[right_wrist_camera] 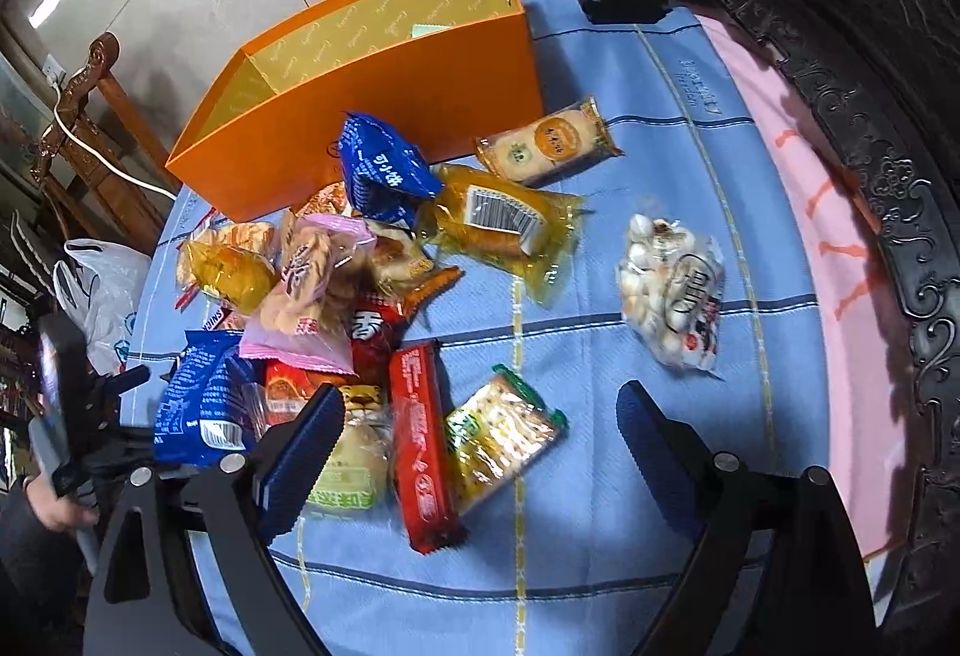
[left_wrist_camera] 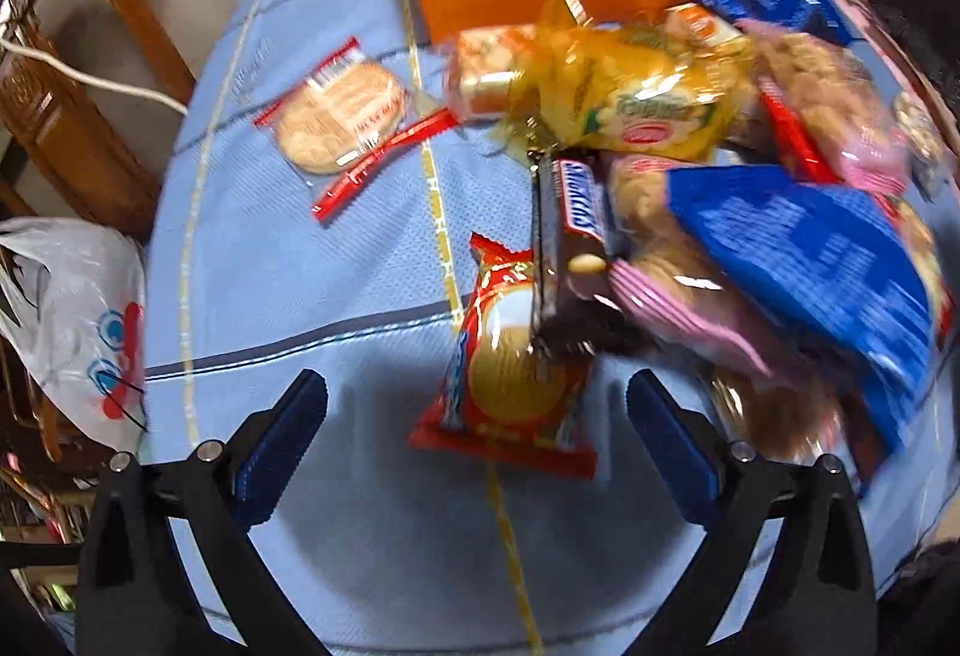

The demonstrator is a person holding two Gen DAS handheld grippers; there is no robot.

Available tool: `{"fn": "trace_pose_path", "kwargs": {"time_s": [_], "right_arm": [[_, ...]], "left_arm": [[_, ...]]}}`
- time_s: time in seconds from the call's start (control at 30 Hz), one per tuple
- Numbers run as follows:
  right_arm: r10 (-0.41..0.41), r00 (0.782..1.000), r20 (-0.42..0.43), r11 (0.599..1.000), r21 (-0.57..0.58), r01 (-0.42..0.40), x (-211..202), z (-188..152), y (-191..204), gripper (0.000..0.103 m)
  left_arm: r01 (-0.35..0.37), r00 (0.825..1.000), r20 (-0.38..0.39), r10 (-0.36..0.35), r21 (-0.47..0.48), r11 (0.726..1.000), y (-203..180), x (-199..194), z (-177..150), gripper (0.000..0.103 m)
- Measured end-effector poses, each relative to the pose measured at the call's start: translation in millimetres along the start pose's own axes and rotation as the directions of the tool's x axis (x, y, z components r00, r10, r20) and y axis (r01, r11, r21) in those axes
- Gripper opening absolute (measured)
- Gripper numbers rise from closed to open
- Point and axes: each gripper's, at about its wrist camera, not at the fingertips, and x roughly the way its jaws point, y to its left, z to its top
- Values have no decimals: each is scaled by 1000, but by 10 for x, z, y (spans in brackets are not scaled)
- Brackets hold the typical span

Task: Organize snacks
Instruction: 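Grasp the red biscuit pack with left tool while right tool grasps the green-printed bread bag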

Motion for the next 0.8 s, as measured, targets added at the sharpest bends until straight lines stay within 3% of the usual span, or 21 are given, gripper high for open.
{"fn": "trace_pose_path", "kwargs": {"time_s": [0.03,0.17,0.2,0.33,0.47,0.53,0.6,0.67,0.8], "right_arm": [[-6,1000,-1,1000,2,6,-13,-11,-17,92],[-21,999,-35,1000,-5,21,7,-84,-63,92],[-23,999,-46,1000,-20,23,28,-108,-47,92],[5,995,-100,990,-139,-19,141,-241,204,92],[56,990,-128,925,-366,-100,211,-447,708,91],[42,992,-120,884,-459,-93,277,-538,941,91],[14,991,-130,876,-476,-75,405,-550,1055,89],[12,984,-179,901,-424,-89,590,-504,1049,76],[38,983,-180,923,-372,-104,740,-424,1038,75]], "left_arm": [[10,1000,-3,-10,-3,1000,2,41,20,97],[105,994,10,-105,-45,993,50,126,91,50],[91,996,16,-91,-41,995,57,113,104,44],[138,990,0,-138,-87,987,154,27,68,44],[188,982,8,-189,-138,972,265,-96,-93,44],[177,984,0,-179,-147,973,294,-102,-178,44],[180,983,-6,-184,-168,969,317,-88,-244,44],[174,983,-19,-181,-189,966,329,-40,-290,44],[167,984,-27,-176,-194,967,290,17,-324,44]]}}
